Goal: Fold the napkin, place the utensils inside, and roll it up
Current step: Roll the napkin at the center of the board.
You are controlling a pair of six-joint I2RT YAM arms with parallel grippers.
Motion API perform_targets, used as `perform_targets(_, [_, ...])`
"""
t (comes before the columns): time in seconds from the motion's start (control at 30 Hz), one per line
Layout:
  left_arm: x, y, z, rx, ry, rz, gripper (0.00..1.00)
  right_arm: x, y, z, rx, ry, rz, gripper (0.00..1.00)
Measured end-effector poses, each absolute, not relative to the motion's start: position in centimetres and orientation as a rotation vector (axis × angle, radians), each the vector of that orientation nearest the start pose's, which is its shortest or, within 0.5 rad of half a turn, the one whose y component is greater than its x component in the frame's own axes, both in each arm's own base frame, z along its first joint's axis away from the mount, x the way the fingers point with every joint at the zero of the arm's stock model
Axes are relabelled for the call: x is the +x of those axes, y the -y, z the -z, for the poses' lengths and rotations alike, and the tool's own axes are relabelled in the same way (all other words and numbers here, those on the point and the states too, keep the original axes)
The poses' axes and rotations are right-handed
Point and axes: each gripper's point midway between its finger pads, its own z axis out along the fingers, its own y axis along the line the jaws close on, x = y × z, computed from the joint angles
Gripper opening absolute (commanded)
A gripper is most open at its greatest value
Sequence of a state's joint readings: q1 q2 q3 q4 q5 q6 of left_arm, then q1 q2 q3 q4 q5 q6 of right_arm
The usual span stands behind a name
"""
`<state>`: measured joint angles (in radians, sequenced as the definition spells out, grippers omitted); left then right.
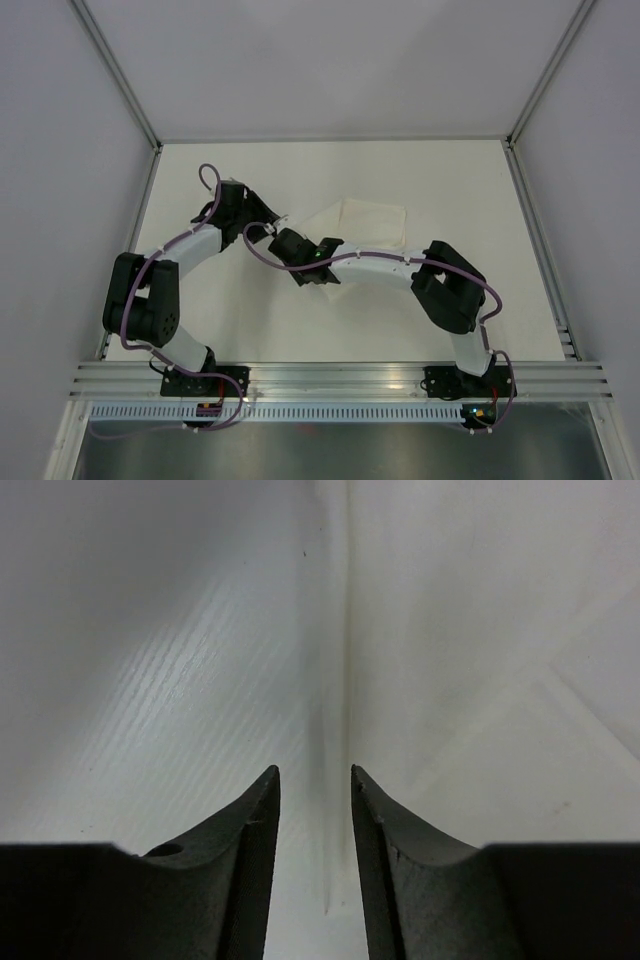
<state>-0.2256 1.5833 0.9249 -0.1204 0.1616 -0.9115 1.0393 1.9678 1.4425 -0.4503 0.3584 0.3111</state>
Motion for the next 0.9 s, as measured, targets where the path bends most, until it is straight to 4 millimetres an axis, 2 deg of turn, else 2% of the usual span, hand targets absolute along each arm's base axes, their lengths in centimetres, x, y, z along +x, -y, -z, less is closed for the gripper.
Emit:
perform_targets(0.07, [38.4,15.1,-8.6,-0.746,-2.341,0.728,0.56,27.7,-37.8,-5.3,-0.771,-2.347,-0.078,0.49])
perform_targets(0.17, [38.4,15.1,-8.3,-0.746,-2.343,0.731,0.56,27.9,-37.6,-4.4,-0.789,-2.337,0.013,0.52])
perform_targets(0.4, [38.2,15.2,-7.8,-0.746,-2.350,0.747,0.56,28.6,-37.3,-5.0,-0.768,-2.283,0.121,0.55])
perform_targets(0.6, [38.4,15.1,-7.5,-0.749,-2.354,0.752,0.56,29.2,-38.2,-5.9,-0.750,-2.248,0.138,0.53])
perform_targets(0.9, [38.5,15.3,-7.3,-0.745,-2.356,0.775,0.55,29.4,-38.1,-3.5,-0.765,-2.260,0.185,0.45])
